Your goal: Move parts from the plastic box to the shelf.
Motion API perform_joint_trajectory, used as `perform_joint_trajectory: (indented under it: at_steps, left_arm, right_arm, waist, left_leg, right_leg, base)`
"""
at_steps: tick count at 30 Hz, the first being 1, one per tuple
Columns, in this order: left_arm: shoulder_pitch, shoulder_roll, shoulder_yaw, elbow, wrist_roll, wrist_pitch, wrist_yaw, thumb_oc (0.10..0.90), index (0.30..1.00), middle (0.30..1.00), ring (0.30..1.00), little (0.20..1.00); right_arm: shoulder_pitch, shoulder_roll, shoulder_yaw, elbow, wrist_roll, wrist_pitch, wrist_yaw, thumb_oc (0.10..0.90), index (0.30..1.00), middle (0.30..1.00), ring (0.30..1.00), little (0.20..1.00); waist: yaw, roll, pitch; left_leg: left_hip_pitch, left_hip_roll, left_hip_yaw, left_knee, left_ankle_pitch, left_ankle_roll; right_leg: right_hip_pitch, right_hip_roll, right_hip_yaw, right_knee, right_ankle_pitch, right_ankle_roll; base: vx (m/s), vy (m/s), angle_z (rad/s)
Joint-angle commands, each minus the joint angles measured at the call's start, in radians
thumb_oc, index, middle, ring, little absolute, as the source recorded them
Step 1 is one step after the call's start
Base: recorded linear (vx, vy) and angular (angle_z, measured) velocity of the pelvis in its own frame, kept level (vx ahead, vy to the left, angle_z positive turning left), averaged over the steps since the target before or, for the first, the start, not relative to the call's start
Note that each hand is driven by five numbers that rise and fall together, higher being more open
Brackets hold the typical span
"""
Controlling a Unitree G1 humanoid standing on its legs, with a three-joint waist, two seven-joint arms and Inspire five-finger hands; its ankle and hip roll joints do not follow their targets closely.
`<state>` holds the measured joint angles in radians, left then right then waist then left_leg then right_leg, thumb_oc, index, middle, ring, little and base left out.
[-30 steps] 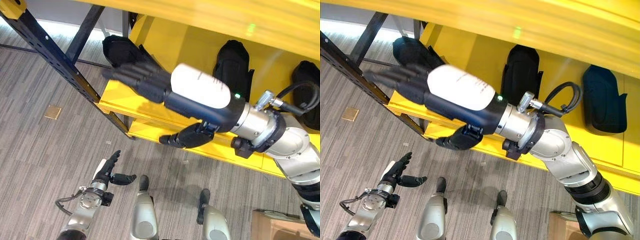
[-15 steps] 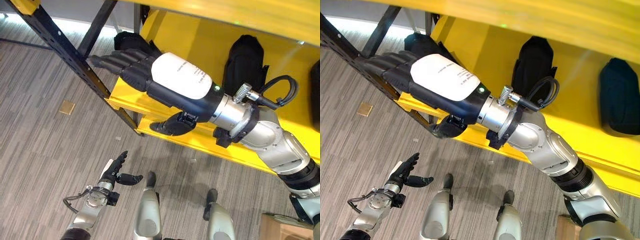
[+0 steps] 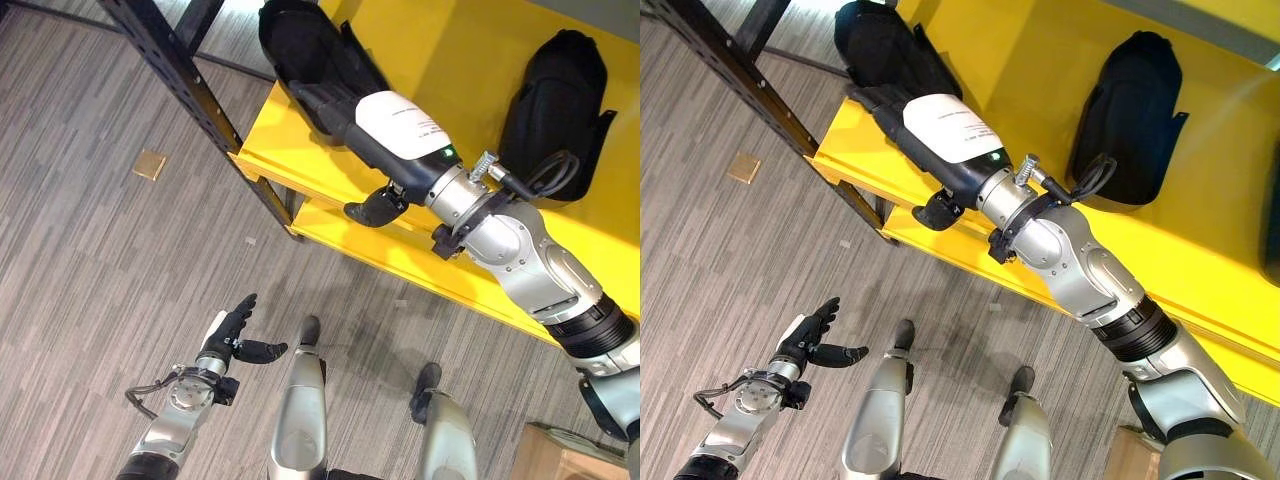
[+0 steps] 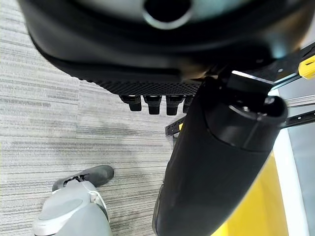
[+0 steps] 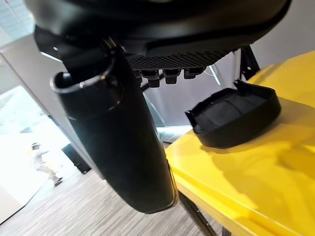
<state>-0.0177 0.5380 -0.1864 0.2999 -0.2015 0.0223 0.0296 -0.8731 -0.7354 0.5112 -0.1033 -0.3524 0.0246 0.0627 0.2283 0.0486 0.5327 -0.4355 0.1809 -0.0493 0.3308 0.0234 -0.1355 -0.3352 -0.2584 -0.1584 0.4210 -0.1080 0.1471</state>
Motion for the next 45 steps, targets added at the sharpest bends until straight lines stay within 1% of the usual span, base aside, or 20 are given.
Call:
perform_joint_trajectory:
  at_steps: [1,6,7,9,13,15,20,21,22,25,26,27,29,33,36,37,41,42,43,45]
  left_arm:
    - [0.032,0.097,0.046,-0.11,-0.041,-0.026,0.001,0.9,1.0,1.0,1.0,1.0]
    - [0.034,0.109,0.055,-0.122,-0.052,-0.031,0.011,0.9,1.0,1.0,1.0,1.0]
    - [0.033,0.112,0.054,-0.12,-0.057,-0.03,0.018,0.9,1.0,1.0,1.0,1.0]
    - [0.029,0.115,0.055,-0.114,-0.061,-0.033,0.022,0.9,1.0,1.0,1.0,1.0]
    - [0.022,0.124,0.062,-0.113,-0.04,-0.042,0.016,0.9,1.0,1.0,1.0,1.0]
    - [0.026,0.13,0.066,-0.11,-0.042,-0.042,0.008,0.9,1.0,1.0,1.0,1.0]
    - [0.027,0.133,0.07,-0.107,-0.034,-0.037,0.01,0.9,1.0,1.0,1.0,1.0]
    - [0.028,0.135,0.071,-0.098,-0.033,-0.04,0.014,0.9,1.0,1.0,1.0,1.0]
    - [0.027,0.137,0.073,-0.096,-0.034,-0.041,0.014,0.9,1.0,1.0,1.0,1.0]
    - [0.027,0.141,0.076,-0.086,-0.037,-0.049,0.015,0.9,1.0,1.0,1.0,1.0]
    - [0.024,0.141,0.077,-0.083,-0.039,-0.053,0.016,0.9,1.0,1.0,1.0,1.0]
    - [0.02,0.146,0.079,-0.087,-0.037,-0.049,0.016,0.9,1.0,1.0,1.0,1.0]
    - [0.02,0.152,0.083,-0.094,-0.035,-0.045,0.018,0.9,1.0,1.0,1.0,1.0]
    - [0.019,0.16,0.091,-0.081,-0.038,-0.053,0.017,0.9,1.0,1.0,1.0,1.0]
    - [0.021,0.164,0.09,-0.08,-0.033,-0.056,0.019,0.9,1.0,1.0,1.0,1.0]
    - [0.024,0.164,0.094,-0.066,-0.03,-0.073,0.013,0.9,1.0,1.0,1.0,1.0]
    - [0.017,0.167,0.094,-0.069,-0.037,-0.071,0.018,0.9,1.0,1.0,1.0,1.0]
    - [0.015,0.169,0.098,-0.073,-0.035,-0.066,0.014,0.9,1.0,1.0,1.0,1.0]
    - [0.015,0.172,0.1,-0.074,-0.034,-0.061,0.01,0.9,1.0,1.0,1.0,1.0]
    - [0.018,0.172,0.099,-0.062,-0.026,-0.072,0.004,0.9,1.0,1.0,1.0,1.0]
  right_arm:
    - [-0.185,-0.03,-0.05,-0.063,-0.019,-0.054,-0.126,0.9,1.0,1.0,1.0,1.0]
    - [-0.235,-0.053,-0.031,-0.015,-0.091,-0.066,-0.132,0.9,1.0,1.0,1.0,1.0]
    - [-0.252,-0.054,-0.018,0.001,-0.108,-0.065,-0.143,0.9,1.0,1.0,1.0,1.0]
    - [-0.269,-0.052,-0.008,0.009,-0.131,-0.049,-0.152,0.9,1.0,1.0,1.0,1.0]
    - [-0.318,-0.053,0.011,0.06,-0.149,0.017,-0.258,0.9,1.0,1.0,1.0,1.0]
    - [-0.33,-0.055,0.008,0.096,-0.15,0.021,-0.317,0.9,1.0,1.0,1.0,1.0]
    - [-0.34,-0.064,0.001,0.121,-0.171,0.019,-0.334,0.9,1.0,1.0,1.0,1.0]
    - [-0.36,-0.072,0.012,0.134,-0.204,0.046,-0.354,0.9,1.0,1.0,1.0,1.0]
    - [-0.375,-0.074,0.018,0.15,-0.224,0.044,-0.36,0.9,1.0,1.0,1.0,1.0]
    - [-0.404,-0.076,0.041,0.174,-0.254,0.052,-0.345,0.9,1.0,1.0,1.0,1.0]
    - [-0.415,-0.077,0.054,0.182,-0.246,0.062,-0.341,0.9,1.0,1.0,1.0,1.0]
    - [-0.433,-0.078,0.075,0.193,-0.224,0.094,-0.332,0.9,1.0,1.0,1.0,1.0]
    - [-0.445,-0.078,0.093,0.212,-0.207,0.118,-0.33,0.9,1.0,1.0,1.0,1.0]
    - [-0.457,-0.071,0.117,0.264,-0.157,0.143,-0.332,0.9,1.0,1.0,1.0,1.0]
    - [-0.46,-0.07,0.131,0.292,-0.156,0.138,-0.319,0.9,1.0,1.0,1.0,1.0]
    - [-0.468,-0.072,0.15,0.308,-0.164,0.135,-0.291,0.9,1.0,1.0,1.0,1.0]
    - [-0.485,-0.069,0.18,0.337,-0.14,0.144,-0.245,0.9,1.0,1.0,1.0,1.0]
    - [-0.488,-0.068,0.188,0.338,-0.151,0.149,-0.227,0.9,1.0,1.0,1.0,1.0]
    - [-0.489,-0.073,0.201,0.338,-0.202,0.163,-0.223,0.9,1.0,1.0,1.0,1.0]
    - [-0.494,-0.068,0.223,0.379,-0.171,0.168,-0.216,0.9,1.0,1.0,1.0,1.0]
  waist:
    - [0.008,-0.018,-0.013]
    - [0.02,-0.029,-0.013]
    - [0.023,-0.035,-0.013]
    - [0.026,-0.041,-0.013]
    - [0.042,-0.061,-0.013]
    - [0.049,-0.071,-0.013]
    - [0.055,-0.083,-0.013]
    - [0.06,-0.092,-0.013]
    - [0.062,-0.094,-0.013]
    - [0.067,-0.101,-0.013]
    - [0.069,-0.103,-0.013]
    - [0.073,-0.109,-0.013]
    - [0.078,-0.117,-0.013]
    - [0.085,-0.13,-0.013]
    - [0.091,-0.135,-0.013]
    - [0.093,-0.139,-0.013]
    - [0.096,-0.14,-0.013]
    - [0.097,-0.142,-0.013]
    - [0.098,-0.143,-0.013]
    - [0.102,-0.146,-0.013]
  left_leg:
    - [0.012,-0.058,0.062,0.022,-0.053,0.097]
    - [-0.012,-0.057,0.063,0.03,-0.054,0.098]
    - [-0.007,-0.059,0.056,0.036,-0.078,0.091]
    - [-0.017,-0.056,0.057,0.037,-0.076,0.092]
    - [-0.043,-0.05,0.055,0.037,-0.072,0.094]
    - [-0.053,-0.049,0.053,0.039,-0.072,0.093]
    - [-0.06,-0.048,0.052,0.043,-0.073,0.093]
    - [-0.06,-0.045,0.053,0.046,-0.076,0.093]
    - [-0.062,-0.043,0.053,0.048,-0.076,0.092]
    - [-0.067,-0.042,0.054,0.048,-0.075,0.091]
    - [-0.067,-0.042,0.054,0.047,-0.074,0.091]
    - [-0.069,-0.041,0.055,0.044,-0.073,0.09]
    - [-0.074,-0.039,0.054,0.044,-0.073,0.091]
    - [-0.085,-0.038,0.051,0.046,-0.072,0.09]
    - [-0.088,-0.037,0.048,0.042,-0.07,0.09]
    - [-0.091,-0.035,0.047,0.039,-0.066,0.088]
    - [-0.092,-0.035,0.047,0.035,-0.063,0.087]
    - [-0.092,-0.035,0.046,0.033,-0.062,0.087]
    - [-0.092,-0.035,0.045,0.032,-0.062,0.087]
    - [-0.092,-0.033,0.044,0.033,-0.061,0.086]
  right_leg:
    - [0.034,0.049,-0.077,0.089,-0.101,-0.092]
    - [0.02,0.054,-0.078,0.085,-0.101,-0.092]
    - [0.027,0.055,-0.068,0.092,-0.124,-0.085]
    - [0.022,0.057,-0.071,0.092,-0.123,-0.085]
    - [0.014,0.07,-0.078,0.083,-0.12,-0.087]
    - [0.016,0.075,-0.081,0.075,-0.119,-0.087]
    - [0.021,0.08,-0.085,0.065,-0.115,-0.087]
    - [0.028,0.083,-0.087,0.057,-0.113,-0.087]
    - [0.029,0.083,-0.087,0.055,-0.112,-0.086]
    - [0.032,0.084,-0.089,0.043,-0.107,-0.084]
    - [0.034,0.085,-0.09,0.037,-0.104,-0.084]
    - [0.038,0.086,-0.093,0.025,-0.1,-0.082]
    - [0.041,0.088,-0.096,0.018,-0.097,-0.082]
    - [0.045,0.091,-0.102,0.01,-0.094,-0.08]
    - [0.049,0.094,-0.106,0.001,-0.091,-0.079]
    - [0.049,0.095,-0.108,-0.003,-0.09,-0.079]
    - [0.05,0.095,-0.109,-0.002,-0.091,-0.078]
    - [0.052,0.096,-0.11,-0.004,-0.092,-0.078]
    - [0.054,0.096,-0.11,-0.003,-0.092,-0.078]
    - [0.057,0.099,-0.11,-0.006,-0.091,-0.077]
  base:
    - [0.0,-0.003,0.03]
    - [0.03,-0.003,0.02]
    - [0.09,-0.036,0.0]
    - [0.05,-0.04,0.0]
    - [0.01,-0.053,0.01]
    - [0.01,-0.036,0.03]
    - [0.02,-0.021,0.03]
    - [0.04,-0.014,0.01]
    - [0.05,-0.012,0.03]
    - [0.0,0.0,0.0]
    - [0.0,0.006,-0.03]
    - [0.0,-0.005,-0.04]
    - [0.0,-0.009,-0.02]
    - [-0.01,-0.019,0.03]
    - [-0.03,-0.045,0.0]
    - [-0.04,-0.022,0.01]
    - [-0.01,-0.004,0.0]
    - [-0.02,-0.034,-0.01]
    - [-0.01,-0.041,0.02]
    - [0.01,-0.037,0.03]
